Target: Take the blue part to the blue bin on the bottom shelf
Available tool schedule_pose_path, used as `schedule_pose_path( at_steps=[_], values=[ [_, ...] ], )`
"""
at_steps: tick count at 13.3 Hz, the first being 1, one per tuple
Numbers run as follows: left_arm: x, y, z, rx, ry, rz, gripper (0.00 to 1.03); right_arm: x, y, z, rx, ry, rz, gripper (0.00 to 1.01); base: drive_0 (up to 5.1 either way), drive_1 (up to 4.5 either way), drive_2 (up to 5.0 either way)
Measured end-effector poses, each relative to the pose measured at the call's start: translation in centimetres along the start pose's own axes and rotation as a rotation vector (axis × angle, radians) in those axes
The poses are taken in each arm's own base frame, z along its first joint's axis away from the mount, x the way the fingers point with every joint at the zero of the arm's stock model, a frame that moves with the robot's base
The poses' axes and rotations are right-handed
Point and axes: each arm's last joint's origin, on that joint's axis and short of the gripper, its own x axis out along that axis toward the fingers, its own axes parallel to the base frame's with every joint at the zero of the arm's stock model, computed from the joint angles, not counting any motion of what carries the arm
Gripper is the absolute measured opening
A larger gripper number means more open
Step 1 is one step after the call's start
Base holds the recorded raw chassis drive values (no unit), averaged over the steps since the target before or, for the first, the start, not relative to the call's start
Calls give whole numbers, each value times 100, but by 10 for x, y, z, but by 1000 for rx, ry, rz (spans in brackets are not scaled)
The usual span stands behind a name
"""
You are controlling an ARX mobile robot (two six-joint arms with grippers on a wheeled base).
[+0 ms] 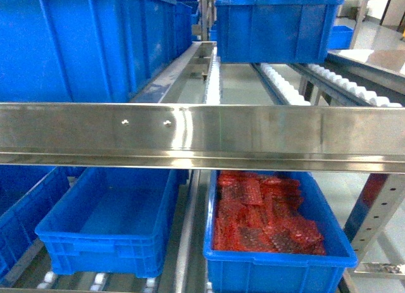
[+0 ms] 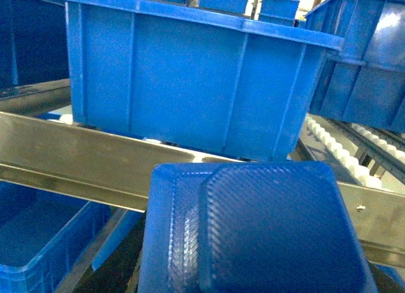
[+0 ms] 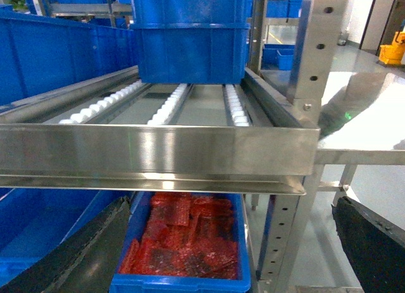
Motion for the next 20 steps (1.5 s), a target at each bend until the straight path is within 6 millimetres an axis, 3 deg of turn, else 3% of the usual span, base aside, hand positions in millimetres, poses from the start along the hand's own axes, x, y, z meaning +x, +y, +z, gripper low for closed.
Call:
schedule_pose_path(
  at_steps=[20],
  values=[
    [0,0,0,-8,-1,1,43,0,0,0,1,-2,1,98,-25,12,12]
  ],
)
